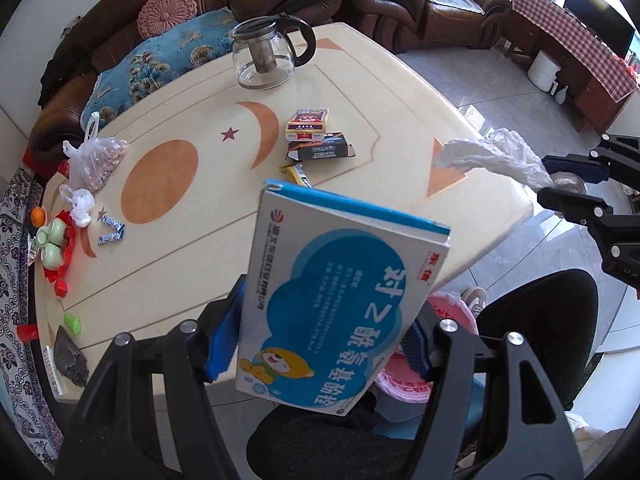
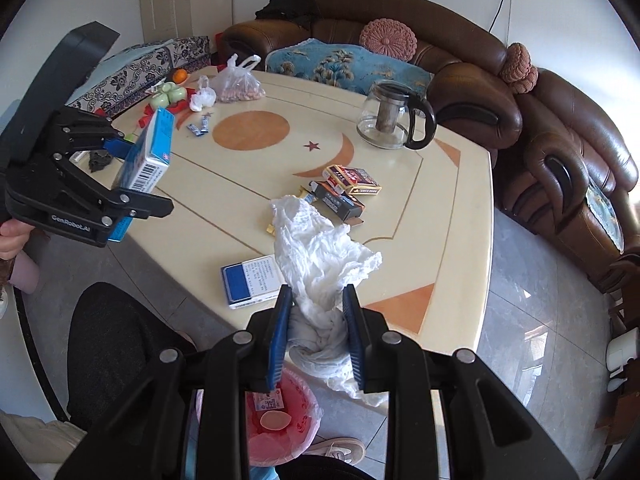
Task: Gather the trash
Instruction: 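Lift the tissue and medicine box off the table toward the pink bin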
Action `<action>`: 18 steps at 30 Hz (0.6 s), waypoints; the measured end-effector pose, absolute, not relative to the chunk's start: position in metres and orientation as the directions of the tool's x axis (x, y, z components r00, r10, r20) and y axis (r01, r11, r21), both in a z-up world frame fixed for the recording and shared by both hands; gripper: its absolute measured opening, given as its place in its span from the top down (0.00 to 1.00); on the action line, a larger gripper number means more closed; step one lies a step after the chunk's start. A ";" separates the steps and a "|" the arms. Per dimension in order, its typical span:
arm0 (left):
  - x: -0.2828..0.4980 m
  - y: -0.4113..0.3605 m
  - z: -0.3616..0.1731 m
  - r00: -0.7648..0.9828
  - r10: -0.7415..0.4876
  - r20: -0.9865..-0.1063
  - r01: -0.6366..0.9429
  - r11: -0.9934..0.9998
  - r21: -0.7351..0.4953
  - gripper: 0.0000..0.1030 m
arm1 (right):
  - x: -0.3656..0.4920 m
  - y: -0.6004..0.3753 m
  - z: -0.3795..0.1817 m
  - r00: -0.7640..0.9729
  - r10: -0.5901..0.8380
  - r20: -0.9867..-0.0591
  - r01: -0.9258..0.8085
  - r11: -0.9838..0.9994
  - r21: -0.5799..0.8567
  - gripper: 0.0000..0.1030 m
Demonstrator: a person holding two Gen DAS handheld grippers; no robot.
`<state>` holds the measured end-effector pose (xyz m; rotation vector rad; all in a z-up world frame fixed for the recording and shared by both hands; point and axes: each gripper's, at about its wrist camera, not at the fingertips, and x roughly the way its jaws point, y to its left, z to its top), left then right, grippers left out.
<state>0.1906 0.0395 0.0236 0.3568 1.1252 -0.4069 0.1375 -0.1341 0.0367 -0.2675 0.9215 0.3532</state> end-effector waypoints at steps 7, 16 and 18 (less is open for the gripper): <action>0.151 0.033 0.025 0.377 -0.140 -0.915 0.502 0.862 0.075 0.36 | 0.098 -0.129 0.048 0.571 0.200 -0.796 -0.421 0.904 -0.075 0.75; 0.110 0.023 0.024 0.390 -0.156 -0.908 0.525 0.848 0.080 0.36 | 0.057 -0.125 0.053 0.583 0.201 -0.787 -0.430 0.898 -0.089 0.74; 0.102 0.021 0.023 0.387 -0.169 -0.907 0.534 0.842 0.070 0.36 | 0.049 -0.124 0.052 0.580 0.200 -0.789 -0.436 0.895 -0.093 0.74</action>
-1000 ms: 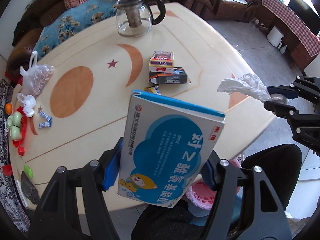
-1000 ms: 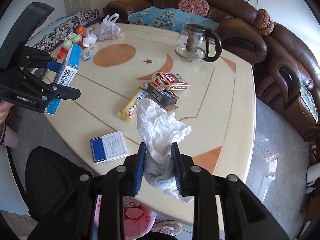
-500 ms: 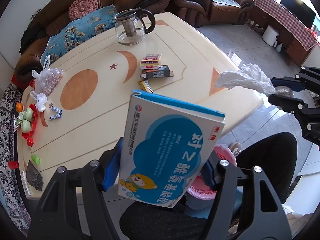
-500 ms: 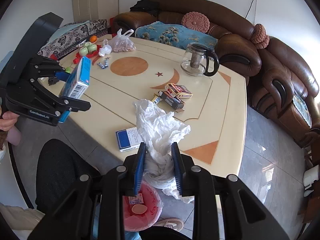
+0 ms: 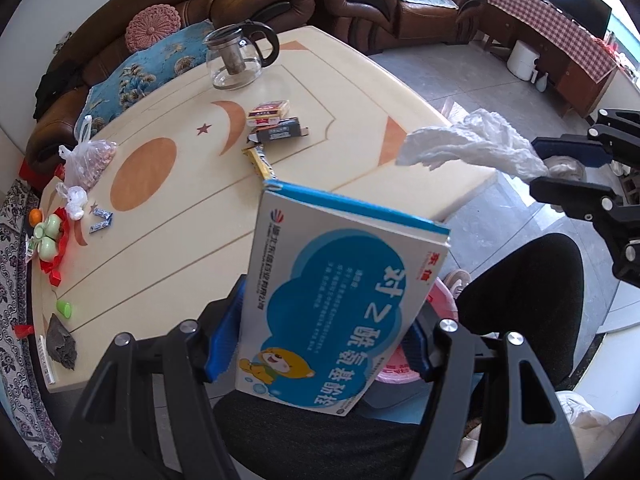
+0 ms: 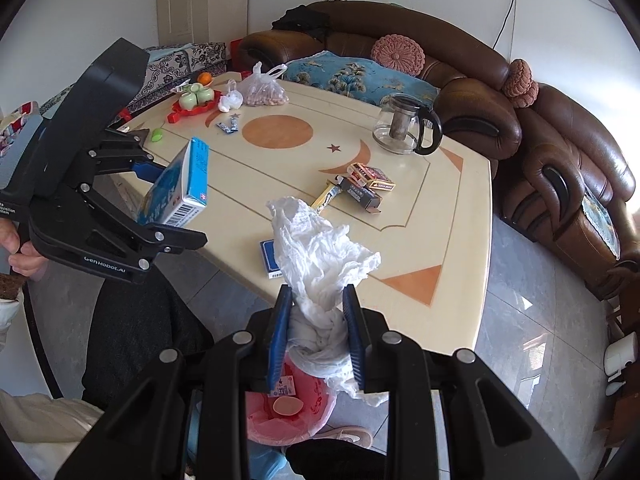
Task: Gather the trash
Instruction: 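Lift the tissue and medicine box off the table toward the pink bin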
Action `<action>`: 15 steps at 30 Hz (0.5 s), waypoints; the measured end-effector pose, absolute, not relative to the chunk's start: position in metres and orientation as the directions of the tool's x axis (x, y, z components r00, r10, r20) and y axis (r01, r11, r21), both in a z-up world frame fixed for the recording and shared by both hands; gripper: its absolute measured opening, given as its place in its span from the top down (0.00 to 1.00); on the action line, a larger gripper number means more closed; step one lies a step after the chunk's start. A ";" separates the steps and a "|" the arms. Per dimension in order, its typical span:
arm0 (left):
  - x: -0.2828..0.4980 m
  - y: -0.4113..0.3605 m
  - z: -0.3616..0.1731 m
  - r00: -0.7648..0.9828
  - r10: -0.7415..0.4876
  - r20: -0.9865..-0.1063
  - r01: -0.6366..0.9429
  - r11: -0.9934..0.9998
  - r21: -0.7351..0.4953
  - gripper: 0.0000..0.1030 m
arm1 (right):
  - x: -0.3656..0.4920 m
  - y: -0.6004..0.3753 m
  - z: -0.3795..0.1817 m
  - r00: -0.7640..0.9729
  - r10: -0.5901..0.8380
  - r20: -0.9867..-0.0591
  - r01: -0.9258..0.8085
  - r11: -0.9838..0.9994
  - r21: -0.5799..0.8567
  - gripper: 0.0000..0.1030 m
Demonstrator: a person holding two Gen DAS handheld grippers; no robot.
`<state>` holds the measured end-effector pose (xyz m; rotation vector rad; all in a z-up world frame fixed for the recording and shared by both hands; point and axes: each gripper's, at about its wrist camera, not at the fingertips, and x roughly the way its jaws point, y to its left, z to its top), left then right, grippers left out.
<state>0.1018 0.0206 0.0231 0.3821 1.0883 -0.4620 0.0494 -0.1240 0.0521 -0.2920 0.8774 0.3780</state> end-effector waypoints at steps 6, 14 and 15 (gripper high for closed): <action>0.081 0.011 0.016 0.382 -0.179 -0.907 0.564 0.822 0.075 0.36 | 0.028 -0.120 0.047 0.574 0.202 -0.793 -0.447 0.889 -0.098 0.74; 0.064 0.000 -0.006 0.352 -0.179 -0.919 0.599 0.797 0.074 0.36 | 0.007 -0.116 0.029 0.543 0.198 -0.816 -0.459 0.884 -0.092 0.74; 0.063 -0.002 -0.009 0.348 -0.180 -0.920 0.602 0.795 0.072 0.36 | 0.005 -0.116 0.026 0.536 0.198 -0.821 -0.461 0.883 -0.088 0.74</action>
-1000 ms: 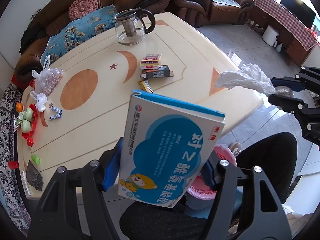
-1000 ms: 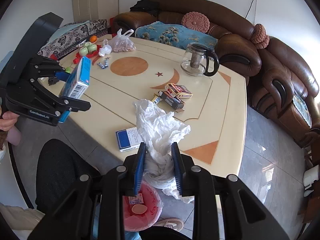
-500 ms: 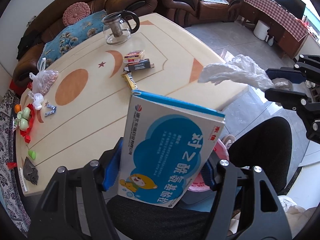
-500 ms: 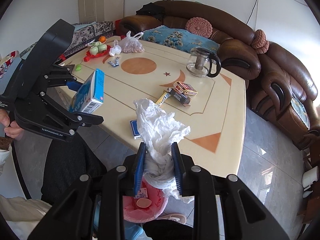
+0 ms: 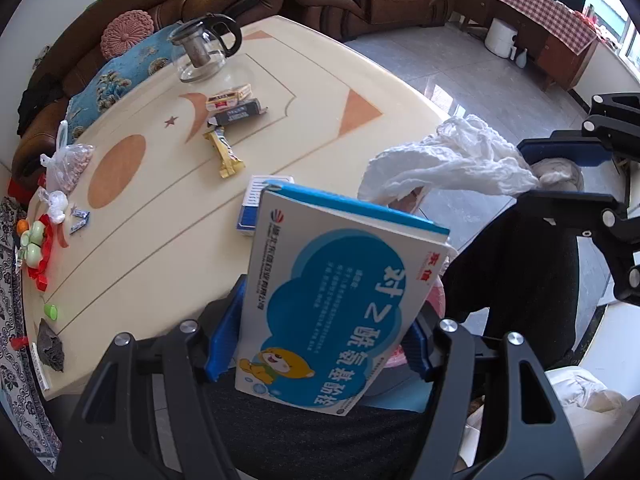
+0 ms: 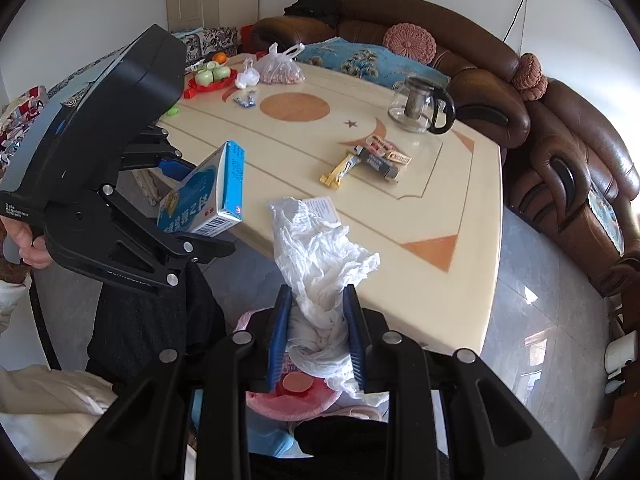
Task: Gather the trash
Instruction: 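Lift the tissue and medicine box off the table toward the pink bin, then lower the held tissue and medicine box over the pink bin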
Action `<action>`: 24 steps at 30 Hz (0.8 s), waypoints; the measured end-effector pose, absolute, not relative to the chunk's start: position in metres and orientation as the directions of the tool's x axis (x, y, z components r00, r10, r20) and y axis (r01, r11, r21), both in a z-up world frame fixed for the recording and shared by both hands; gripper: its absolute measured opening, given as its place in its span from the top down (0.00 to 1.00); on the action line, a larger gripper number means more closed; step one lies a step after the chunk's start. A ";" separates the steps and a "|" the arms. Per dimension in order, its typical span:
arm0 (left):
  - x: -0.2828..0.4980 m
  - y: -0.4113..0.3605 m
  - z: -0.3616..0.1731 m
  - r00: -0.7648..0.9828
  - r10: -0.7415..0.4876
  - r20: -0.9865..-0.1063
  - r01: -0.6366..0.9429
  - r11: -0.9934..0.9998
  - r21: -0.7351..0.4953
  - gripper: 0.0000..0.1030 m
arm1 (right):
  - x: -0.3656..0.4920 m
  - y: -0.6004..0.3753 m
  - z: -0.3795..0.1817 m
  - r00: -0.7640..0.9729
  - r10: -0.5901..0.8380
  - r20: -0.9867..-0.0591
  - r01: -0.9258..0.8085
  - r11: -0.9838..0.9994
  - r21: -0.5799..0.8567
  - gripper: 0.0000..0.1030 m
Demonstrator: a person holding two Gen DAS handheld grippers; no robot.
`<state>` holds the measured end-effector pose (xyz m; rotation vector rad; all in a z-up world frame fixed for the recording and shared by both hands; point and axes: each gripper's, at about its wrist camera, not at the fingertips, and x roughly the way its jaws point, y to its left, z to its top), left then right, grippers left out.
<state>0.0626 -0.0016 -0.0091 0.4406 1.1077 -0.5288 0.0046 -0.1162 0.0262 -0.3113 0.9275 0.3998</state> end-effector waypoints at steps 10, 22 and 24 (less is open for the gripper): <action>0.048 -0.013 -0.060 0.269 -0.179 -0.946 0.635 0.772 0.034 0.36 | -0.004 -0.119 -0.014 0.472 0.203 -0.858 -0.455 0.890 -0.040 0.74; 0.055 -0.019 -0.139 0.156 -0.165 -0.974 0.614 0.789 -0.035 0.36 | 0.009 -0.129 -0.081 0.384 0.186 -0.904 -0.429 0.903 0.003 0.74; 0.058 -0.020 -0.151 0.137 -0.161 -0.977 0.609 0.792 -0.046 0.36 | 0.014 -0.130 -0.094 0.362 0.188 -0.913 -0.423 0.906 0.019 0.74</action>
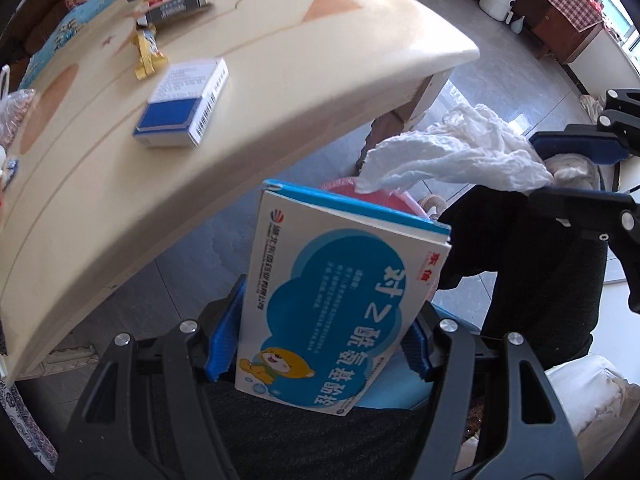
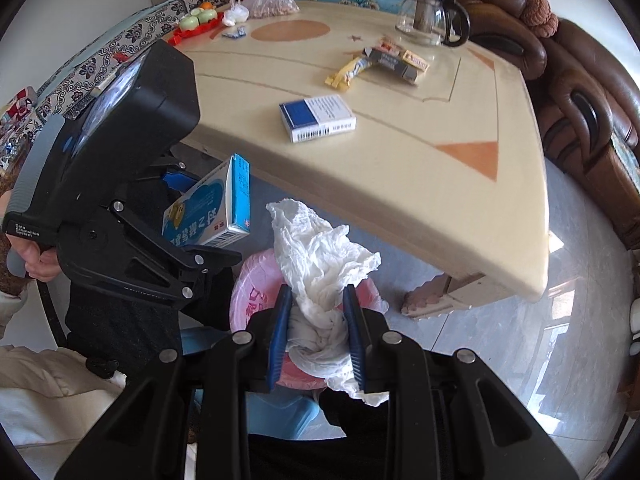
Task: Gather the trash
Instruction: 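Lower the held tissue and medicine box over the pink bin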
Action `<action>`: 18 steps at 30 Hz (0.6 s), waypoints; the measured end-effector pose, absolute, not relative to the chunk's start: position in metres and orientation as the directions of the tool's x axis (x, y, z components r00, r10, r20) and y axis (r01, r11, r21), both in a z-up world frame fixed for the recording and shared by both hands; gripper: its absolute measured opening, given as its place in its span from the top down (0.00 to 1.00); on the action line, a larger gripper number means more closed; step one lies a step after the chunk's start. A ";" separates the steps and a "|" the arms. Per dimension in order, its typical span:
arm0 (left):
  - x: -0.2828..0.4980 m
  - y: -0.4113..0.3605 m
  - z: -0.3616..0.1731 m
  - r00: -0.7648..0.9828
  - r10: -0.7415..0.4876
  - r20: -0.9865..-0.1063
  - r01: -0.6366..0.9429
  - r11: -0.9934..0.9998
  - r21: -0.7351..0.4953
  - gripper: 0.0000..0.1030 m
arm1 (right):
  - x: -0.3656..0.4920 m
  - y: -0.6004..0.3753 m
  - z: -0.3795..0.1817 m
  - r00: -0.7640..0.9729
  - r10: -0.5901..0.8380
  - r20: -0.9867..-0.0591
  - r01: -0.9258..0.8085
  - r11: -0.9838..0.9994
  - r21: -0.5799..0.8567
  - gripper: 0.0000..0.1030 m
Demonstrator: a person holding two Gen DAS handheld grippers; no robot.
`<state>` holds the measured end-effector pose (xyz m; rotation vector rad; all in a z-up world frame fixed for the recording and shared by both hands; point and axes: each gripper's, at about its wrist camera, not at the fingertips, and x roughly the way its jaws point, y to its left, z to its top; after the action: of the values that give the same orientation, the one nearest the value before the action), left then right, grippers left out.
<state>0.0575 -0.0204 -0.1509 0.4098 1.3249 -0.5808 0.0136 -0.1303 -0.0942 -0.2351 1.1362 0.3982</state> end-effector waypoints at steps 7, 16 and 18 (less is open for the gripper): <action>0.067 -0.028 -0.195 0.075 -0.150 -0.986 0.604 0.794 -0.075 0.36 | 0.029 -0.139 -0.137 0.290 0.196 -0.937 -0.398 0.915 0.068 0.74; 0.080 -0.040 -0.255 -0.029 -0.170 -0.985 0.585 0.796 -0.154 0.36 | 0.054 -0.151 -0.207 0.213 0.181 -0.960 -0.348 0.932 0.099 0.74; 0.082 -0.041 -0.270 -0.054 -0.163 -0.985 0.578 0.800 -0.164 0.36 | 0.059 -0.153 -0.222 0.194 0.177 -0.965 -0.335 0.936 0.104 0.74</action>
<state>0.0823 -0.0414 -0.2705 0.3481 1.5132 -0.6226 0.0589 -0.1530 -0.2224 -0.1401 1.3290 0.3607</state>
